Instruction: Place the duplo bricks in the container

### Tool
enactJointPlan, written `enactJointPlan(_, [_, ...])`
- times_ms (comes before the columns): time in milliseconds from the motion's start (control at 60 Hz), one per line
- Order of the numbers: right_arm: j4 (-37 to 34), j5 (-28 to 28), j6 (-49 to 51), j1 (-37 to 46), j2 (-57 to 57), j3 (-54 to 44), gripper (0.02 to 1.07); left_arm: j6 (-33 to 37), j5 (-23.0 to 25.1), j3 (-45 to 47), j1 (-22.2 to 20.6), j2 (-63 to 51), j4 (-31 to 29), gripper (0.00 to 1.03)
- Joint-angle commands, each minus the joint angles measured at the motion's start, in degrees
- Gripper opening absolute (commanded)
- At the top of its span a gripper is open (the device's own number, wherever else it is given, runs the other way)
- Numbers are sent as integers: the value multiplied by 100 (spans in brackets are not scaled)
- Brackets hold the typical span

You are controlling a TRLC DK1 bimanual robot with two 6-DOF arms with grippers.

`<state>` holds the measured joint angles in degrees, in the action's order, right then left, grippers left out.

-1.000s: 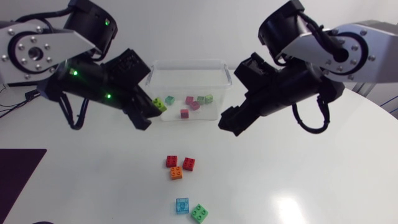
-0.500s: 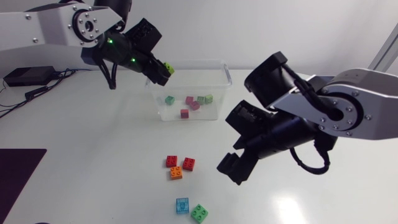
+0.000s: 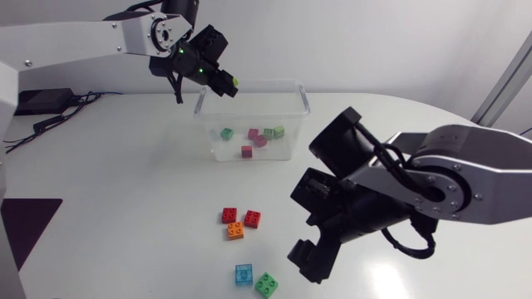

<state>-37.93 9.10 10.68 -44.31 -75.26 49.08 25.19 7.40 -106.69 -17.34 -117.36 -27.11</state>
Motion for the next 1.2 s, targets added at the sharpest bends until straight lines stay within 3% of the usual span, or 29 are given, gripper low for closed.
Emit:
enactJointPlan(0, [84,-40,13,-121,-173,-127,102,-181,-63,-387,108,-358,-57,29])
enactJointPlan(100, [111,-58,13,-271,-331,-100,102,-269,-81,-624,205,-551,-128,33])
enactJointPlan(183, [93,-146,13,-438,-516,-30,102,-304,-107,-818,240,-692,-224,54])
enactJointPlan(250, [76,-216,22,-587,-691,84,102,-313,-116,-906,267,-744,-277,78])
enactJointPlan(317, [49,-260,13,-728,-858,207,102,-313,-142,-932,267,-744,-312,93])
enactJointPlan(367, [32,-269,5,-807,-973,269,102,-313,-160,-941,267,-718,-330,97])
enactJointPlan(750, [-144,-453,-145,-1053,-1711,691,102,-331,-177,-739,372,108,-444,99])
enactJointPlan(1183, [-206,-251,-268,-1237,-2142,866,102,-304,-46,835,504,2033,-497,99])
